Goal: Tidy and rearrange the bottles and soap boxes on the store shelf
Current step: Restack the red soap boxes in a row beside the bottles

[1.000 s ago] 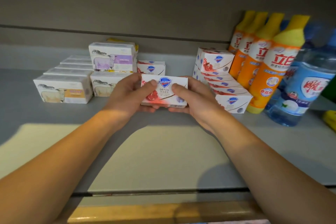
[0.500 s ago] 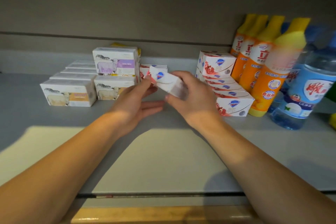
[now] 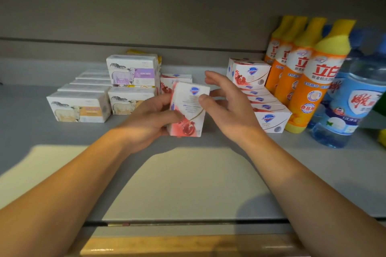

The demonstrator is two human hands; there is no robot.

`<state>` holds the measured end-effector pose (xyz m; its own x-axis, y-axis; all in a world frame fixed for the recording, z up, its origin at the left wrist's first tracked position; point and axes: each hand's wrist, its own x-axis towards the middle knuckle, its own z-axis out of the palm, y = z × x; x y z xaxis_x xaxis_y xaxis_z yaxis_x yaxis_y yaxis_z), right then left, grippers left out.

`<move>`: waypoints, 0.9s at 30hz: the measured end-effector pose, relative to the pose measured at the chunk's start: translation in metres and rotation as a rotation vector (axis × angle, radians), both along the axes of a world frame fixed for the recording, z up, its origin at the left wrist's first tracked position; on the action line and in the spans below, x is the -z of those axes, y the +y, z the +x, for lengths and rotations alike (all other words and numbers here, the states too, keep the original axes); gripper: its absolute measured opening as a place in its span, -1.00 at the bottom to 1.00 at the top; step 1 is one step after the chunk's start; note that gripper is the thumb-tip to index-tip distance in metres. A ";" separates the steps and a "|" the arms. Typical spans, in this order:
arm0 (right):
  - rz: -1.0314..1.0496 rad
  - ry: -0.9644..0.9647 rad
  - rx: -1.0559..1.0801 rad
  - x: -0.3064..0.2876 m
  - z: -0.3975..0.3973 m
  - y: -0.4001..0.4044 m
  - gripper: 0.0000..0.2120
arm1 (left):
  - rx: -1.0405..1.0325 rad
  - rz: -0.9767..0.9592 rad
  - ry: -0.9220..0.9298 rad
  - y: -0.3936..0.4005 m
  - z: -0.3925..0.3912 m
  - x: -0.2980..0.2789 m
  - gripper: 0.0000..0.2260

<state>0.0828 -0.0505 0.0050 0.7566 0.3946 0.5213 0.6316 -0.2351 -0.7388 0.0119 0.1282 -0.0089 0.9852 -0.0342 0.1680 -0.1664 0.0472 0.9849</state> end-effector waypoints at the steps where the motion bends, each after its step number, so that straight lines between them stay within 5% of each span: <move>1: 0.007 0.019 -0.036 0.001 -0.001 0.000 -0.55 | -0.015 0.024 -0.014 0.000 0.000 0.001 -0.58; 7: 0.100 0.056 -0.018 0.004 0.002 0.005 -0.71 | -0.291 -0.036 -0.064 0.000 0.009 0.003 -0.76; 11: 0.238 0.148 0.089 0.007 0.008 0.007 -0.73 | -0.246 -0.026 -0.002 0.001 0.007 0.004 -0.70; 15: 0.308 0.322 0.090 0.009 0.008 0.011 -0.75 | -0.300 -0.029 -0.001 0.000 0.005 0.000 -0.91; 22: 0.316 0.751 -0.100 0.008 0.007 0.009 -0.84 | -0.307 -0.039 0.079 -0.002 0.003 -0.004 -0.73; 27: 0.306 0.857 -0.160 0.007 0.006 0.007 -0.86 | -0.316 -0.048 0.130 -0.002 0.003 -0.003 -0.72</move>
<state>0.0890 -0.0433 -0.0024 0.8803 0.4653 -0.0927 -0.1516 0.0908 -0.9843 0.0149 0.1258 -0.0054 0.9590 0.2812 0.0346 -0.0534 0.0597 0.9968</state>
